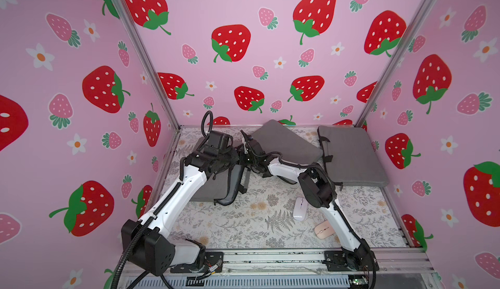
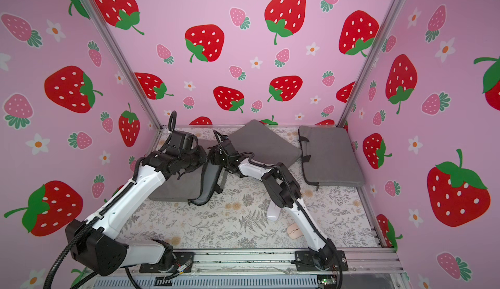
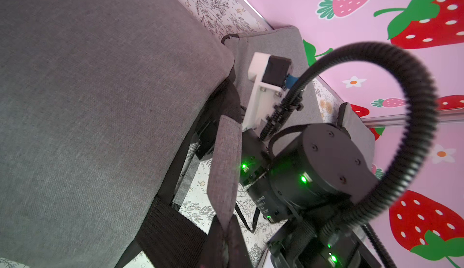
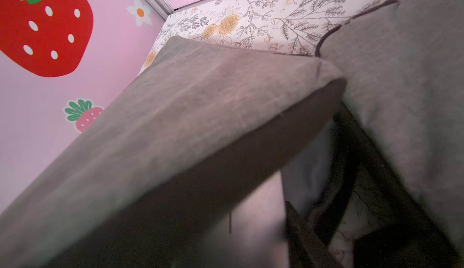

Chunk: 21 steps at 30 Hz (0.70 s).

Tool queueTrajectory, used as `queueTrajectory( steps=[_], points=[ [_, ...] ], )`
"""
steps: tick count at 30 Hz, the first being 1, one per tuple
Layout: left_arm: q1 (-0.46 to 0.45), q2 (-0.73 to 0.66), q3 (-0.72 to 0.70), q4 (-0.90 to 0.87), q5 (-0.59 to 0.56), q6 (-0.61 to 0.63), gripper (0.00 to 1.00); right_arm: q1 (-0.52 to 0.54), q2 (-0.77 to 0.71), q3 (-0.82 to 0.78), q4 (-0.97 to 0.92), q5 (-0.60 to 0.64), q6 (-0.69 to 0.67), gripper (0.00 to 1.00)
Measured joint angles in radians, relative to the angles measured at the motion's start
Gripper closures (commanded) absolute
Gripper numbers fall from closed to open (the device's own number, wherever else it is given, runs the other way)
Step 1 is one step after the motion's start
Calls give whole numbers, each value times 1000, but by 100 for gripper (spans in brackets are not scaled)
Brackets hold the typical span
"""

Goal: Put the mouse into the laptop bag
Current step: Close the zippered laptop bag at the center of the board.

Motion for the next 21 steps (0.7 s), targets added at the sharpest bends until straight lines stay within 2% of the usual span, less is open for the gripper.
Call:
queueTrajectory(
  steps=[5, 8, 11, 16, 21],
  points=[
    [0, -5, -8, 10, 0, 0, 100, 0, 24, 62, -45, -9, 14, 20],
    [0, -6, -8, 13, 0, 0, 100, 0, 23, 66, -48, -35, 12, 18],
    [0, -6, -8, 12, -3, 0, 100, 0, 3, 14, -44, -55, 3, 30],
    [0, -6, -11, 13, -7, -5, 100, 9, -81, -166, 3, -84, 17, 34],
    [1, -6, -12, 13, -23, -25, 100, 26, -98, -203, 51, -121, 23, 41]
  ],
)
